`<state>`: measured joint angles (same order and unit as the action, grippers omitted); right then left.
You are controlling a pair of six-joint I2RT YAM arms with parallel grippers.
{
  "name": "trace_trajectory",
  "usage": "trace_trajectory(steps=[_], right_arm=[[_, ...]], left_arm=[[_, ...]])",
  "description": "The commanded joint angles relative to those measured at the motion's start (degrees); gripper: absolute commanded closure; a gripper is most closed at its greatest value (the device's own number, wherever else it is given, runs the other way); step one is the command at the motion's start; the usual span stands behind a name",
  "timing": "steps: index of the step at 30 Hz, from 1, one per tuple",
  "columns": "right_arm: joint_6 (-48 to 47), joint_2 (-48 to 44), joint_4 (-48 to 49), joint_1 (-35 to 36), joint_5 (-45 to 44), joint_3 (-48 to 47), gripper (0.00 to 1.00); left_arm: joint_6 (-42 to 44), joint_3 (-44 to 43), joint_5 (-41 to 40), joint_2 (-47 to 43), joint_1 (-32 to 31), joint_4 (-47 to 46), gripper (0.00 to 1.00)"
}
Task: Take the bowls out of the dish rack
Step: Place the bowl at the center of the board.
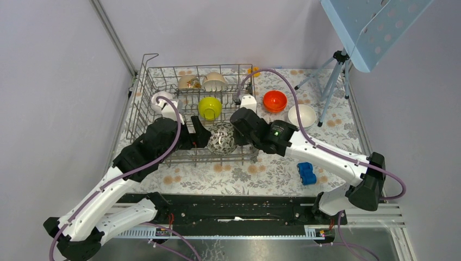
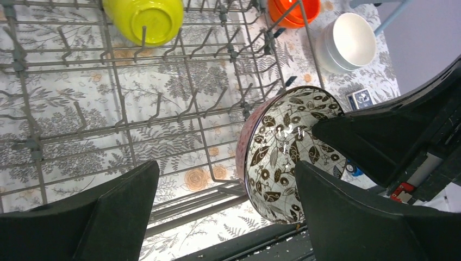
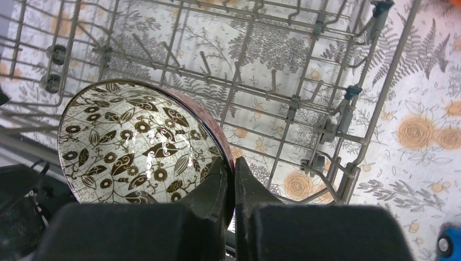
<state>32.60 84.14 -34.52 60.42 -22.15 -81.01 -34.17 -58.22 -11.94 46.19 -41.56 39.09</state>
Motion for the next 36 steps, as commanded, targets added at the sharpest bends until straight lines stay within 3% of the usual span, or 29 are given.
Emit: trace_trajectory(steps=[1,8,12,16,21,28,32,36], right_arm=[[8.0,-2.9,6.7,-0.7,-2.3,2.0,1.0],[11.3,-7.1,6.6,-3.2,1.2,1.9,1.0],[13.2,-8.1,2.7,-3.6,-1.7,-0.5,1.0],[16.1,-8.8,1.7,-3.8,-4.3,-1.9,1.0],[21.9,-7.3,-2.2,-4.2,-6.7,-4.7,1.0],[24.9,-4.5,-4.6,-4.5,-6.8,-5.4,1.0],[24.6,-4.0,-5.4,-4.5,-8.3,-5.4,1.0],[24.1,-3.0,-6.0,-4.4,-8.9,-5.8,1.0]], left_arm=[[-3.1,-4.0,-6.0,0.6,-0.3,-1.5,0.01],[-9.4,-10.8,-23.2,3.5,-0.3,1.4,0.01],[-13.1,-12.9,-29.4,5.5,-0.3,4.7,0.01],[-13.7,-10.6,-26.5,4.3,-0.3,0.4,0.01],[2.5,-9.7,-18.8,4.5,-0.2,-3.2,0.01],[-0.1,-4.0,-7.6,-0.4,-0.3,-15.3,0.01],[1.3,-6.7,-0.2,1.9,-0.3,-10.9,0.01],[1.4,-11.8,0.3,8.8,-0.4,-1.5,0.01]])
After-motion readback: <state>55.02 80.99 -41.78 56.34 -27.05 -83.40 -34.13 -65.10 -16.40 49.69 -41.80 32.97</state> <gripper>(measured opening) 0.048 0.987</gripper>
